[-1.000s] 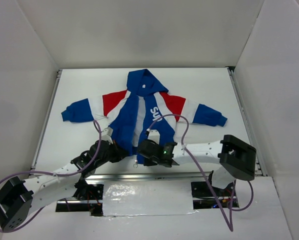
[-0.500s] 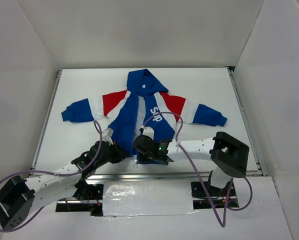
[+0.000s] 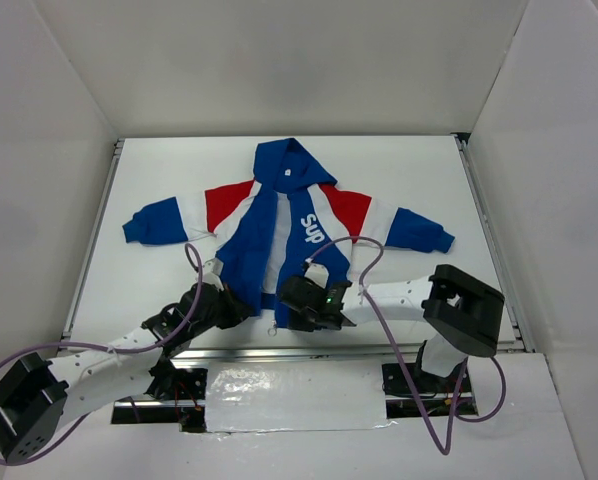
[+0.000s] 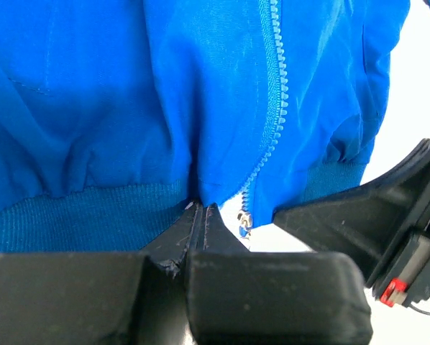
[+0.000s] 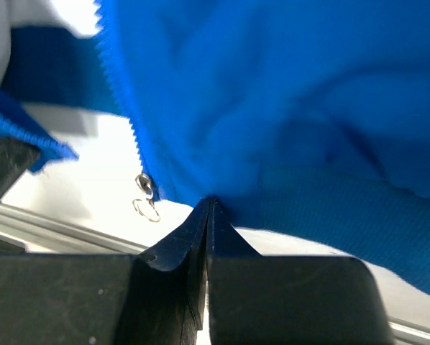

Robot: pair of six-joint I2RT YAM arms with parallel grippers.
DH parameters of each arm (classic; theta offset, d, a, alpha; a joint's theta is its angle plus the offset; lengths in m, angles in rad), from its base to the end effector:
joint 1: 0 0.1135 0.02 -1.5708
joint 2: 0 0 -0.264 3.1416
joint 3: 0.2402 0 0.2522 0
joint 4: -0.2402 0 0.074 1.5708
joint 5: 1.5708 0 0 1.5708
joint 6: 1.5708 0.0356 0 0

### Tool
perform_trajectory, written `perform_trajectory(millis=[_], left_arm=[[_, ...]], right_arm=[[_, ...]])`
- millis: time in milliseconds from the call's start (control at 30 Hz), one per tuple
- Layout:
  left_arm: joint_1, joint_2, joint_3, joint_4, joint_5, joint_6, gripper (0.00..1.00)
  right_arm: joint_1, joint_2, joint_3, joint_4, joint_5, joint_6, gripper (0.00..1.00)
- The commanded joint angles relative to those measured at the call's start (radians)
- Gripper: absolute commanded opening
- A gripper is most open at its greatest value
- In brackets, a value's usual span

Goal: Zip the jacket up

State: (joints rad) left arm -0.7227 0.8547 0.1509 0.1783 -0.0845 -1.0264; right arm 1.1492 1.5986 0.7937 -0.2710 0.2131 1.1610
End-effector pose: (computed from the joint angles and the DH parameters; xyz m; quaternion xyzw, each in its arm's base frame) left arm 0.1272 -0.1082 0.1450 -0.1518 0.8526 -0.3592 0.3479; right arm 0.1264 0.2634 0.1467 0.0317 0.9639 0.1812 0.1927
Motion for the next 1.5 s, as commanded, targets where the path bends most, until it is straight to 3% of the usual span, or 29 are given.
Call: perform_trajectory(millis=[0, 200, 367, 467, 567, 667, 833, 1067, 1233, 1467], left_arm=[[0.006, 0.012, 0.022, 0.024, -0.015, -0.014, 0.0], [0.006, 0.049, 0.027, 0.052, -0.015, -0.012, 0.0], [0.014, 0.15, 0.07, 0.133, -0.026, 0.011, 0.0], [0.02, 0.242, 0.11, 0.174, -0.018, 0.028, 0.0], [0.028, 0.314, 0.162, 0.208, 0.002, 0.049, 0.0], [0.028, 0.343, 0.188, 0.225, 0.044, 0.058, 0.0], [0.028, 0.316, 0.138, 0.283, 0.075, 0.043, 0.0], [0.028, 0.296, 0.085, 0.297, 0.075, 0.035, 0.0], [0.028, 0.271, 0.076, 0.279, 0.089, 0.04, 0.0], [0.028, 0.251, 0.068, 0.273, 0.092, 0.045, 0.0]], right_arm=[[-0.083, 0.005, -0.094, -0.094, 0.019, 0.098, 0.0], [-0.278, -0.072, -0.152, -0.063, -0.003, 0.02, 0.0], [-0.413, -0.069, -0.068, -0.105, 0.014, -0.118, 0.0], [-0.43, -0.02, 0.001, -0.094, -0.017, -0.22, 0.0], [-0.408, 0.004, 0.044, -0.083, -0.09, -0.297, 0.0], [-0.33, -0.035, 0.026, -0.103, -0.057, -0.268, 0.0], [-0.194, -0.098, -0.054, -0.093, -0.055, -0.176, 0.0], [-0.151, -0.054, -0.062, 0.006, -0.147, -0.175, 0.0], [-0.141, -0.103, -0.01, -0.036, -0.077, -0.208, 0.07], [-0.143, -0.066, 0.074, -0.155, 0.077, -0.234, 0.04]])
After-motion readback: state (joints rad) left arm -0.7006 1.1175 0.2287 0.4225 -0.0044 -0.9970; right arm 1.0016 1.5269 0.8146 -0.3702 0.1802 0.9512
